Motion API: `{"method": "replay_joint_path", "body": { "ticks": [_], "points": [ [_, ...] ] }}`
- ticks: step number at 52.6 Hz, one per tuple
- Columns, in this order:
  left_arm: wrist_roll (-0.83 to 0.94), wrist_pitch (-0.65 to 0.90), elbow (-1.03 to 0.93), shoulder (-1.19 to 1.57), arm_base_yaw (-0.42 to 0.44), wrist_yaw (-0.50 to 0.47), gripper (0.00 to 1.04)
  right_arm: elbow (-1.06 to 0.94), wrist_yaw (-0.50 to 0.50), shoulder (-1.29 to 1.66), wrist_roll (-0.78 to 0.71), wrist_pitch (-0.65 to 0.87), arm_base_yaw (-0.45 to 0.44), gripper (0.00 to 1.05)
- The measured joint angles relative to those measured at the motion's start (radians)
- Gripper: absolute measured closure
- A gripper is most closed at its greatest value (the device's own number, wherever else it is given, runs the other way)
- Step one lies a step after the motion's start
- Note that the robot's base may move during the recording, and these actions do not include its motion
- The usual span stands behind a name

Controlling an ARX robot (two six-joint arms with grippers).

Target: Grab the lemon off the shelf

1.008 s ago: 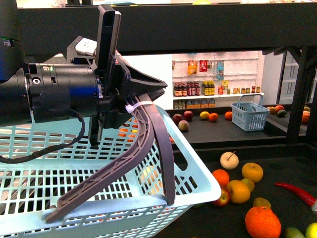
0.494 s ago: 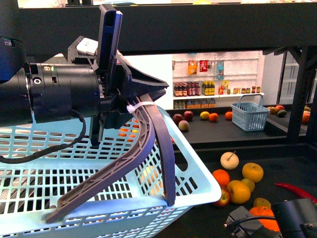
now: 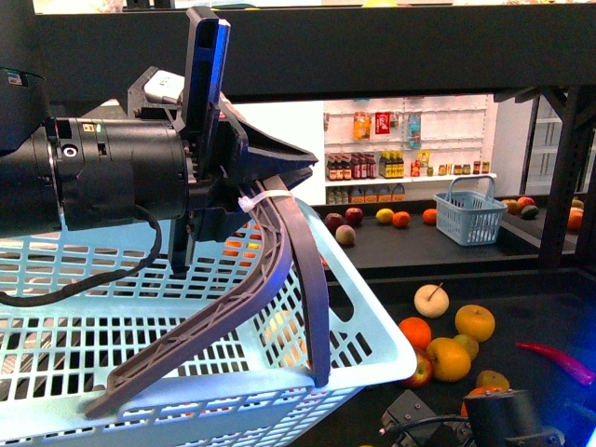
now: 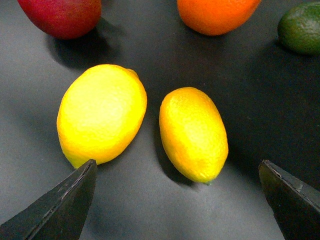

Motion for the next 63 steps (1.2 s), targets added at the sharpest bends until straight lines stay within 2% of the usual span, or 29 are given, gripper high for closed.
{"method": "replay_joint_path", "body": {
  "ticks": [32,40,63],
  "points": [
    [0.000,0.000,0.000,0.000,0.000,0.000,0.97,0.254,-0.003,0.183,-0.042,-0.030,0.005,0.07],
    [0.000,0.000,0.000,0.000,0.000,0.000,0.97,0.374,0.031,0.265,-0.042,-0.070,0.006,0.07],
    [0.000,0.000,0.000,0.000,0.000,0.000,0.97,0.478,0.021,0.298,-0.040,-0.152,0.008,0.07]
  ]
}}
